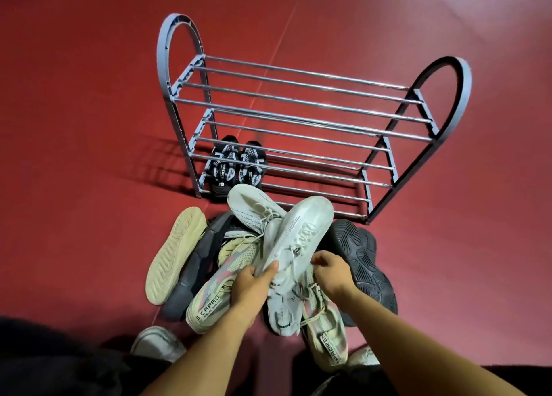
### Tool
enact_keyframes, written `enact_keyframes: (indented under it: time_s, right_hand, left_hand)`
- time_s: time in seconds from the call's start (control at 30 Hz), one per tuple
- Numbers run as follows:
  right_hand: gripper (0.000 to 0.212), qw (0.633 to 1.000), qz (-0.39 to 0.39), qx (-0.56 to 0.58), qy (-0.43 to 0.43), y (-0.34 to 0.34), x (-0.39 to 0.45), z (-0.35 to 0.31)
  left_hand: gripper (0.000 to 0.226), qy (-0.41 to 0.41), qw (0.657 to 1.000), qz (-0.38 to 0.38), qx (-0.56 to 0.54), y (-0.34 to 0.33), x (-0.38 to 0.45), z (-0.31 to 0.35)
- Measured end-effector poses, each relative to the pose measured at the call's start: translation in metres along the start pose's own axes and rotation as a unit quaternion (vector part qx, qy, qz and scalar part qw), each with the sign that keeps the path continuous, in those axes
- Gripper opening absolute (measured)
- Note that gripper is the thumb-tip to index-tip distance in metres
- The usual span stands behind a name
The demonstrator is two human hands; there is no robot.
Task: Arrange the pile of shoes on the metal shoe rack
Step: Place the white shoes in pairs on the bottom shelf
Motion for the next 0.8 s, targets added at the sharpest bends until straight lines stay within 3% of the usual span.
enact_keyframes:
  time_s: [0.13, 0.23, 0.33, 0.43, 0.5, 0.7, 0.8]
  right_hand:
    - [0.031, 0.987, -0.124, -0.098, -0.040, -0.027, -0.033, 0.014]
    - [0.062, 0.960, -0.174, -0.219, -0.014, -0.081, -0.024, 0.056]
    - [0.046, 0.936, -0.192, -0.296, -0.001, -0.085, -0.021, 0.053]
    - [0.034, 0.949, -0.183, -0.255, -0.038, -0.058, -0.027, 0.032]
    - [0.029, 0.952, -0.176, -0.248, -0.011, -0.045, -0.027, 0.016]
    - [0.040, 0.949, -0.148, -0.274, 0.052, 0.037, 0.003, -0.044]
    - [0.027, 0.949, -0.104, -0.293, 0.061, 0.088, 0.017, -0.066]
  left_hand:
    - [0.034, -0.047, 0.996, 0.007, 0.077, 0.007, -0.013, 0.007]
    - [0.034, -0.073, 0.991, 0.001, 0.110, 0.016, -0.017, 0.005]
    - [0.033, -0.071, 0.992, -0.006, 0.100, 0.029, -0.021, 0.005]
    - [0.034, -0.076, 0.992, 0.001, 0.097, 0.043, -0.023, 0.015]
    - [0.034, -0.078, 0.994, 0.009, 0.083, 0.046, -0.027, 0.026]
    - [0.050, -0.076, 0.997, 0.002, 0.022, 0.004, -0.035, 0.080]
    - [0.047, -0.053, 0.998, -0.015, 0.035, -0.020, -0.031, 0.107]
Point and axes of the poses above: each hand's wrist, its own x-axis towards the middle knuckle, its own y-axis out of the back of the hand, z = x × y, the point moved 6 cm from there along x, towards the middle knuckle, and after that the axes turned 7 degrees about z, right-handed, at the moved point
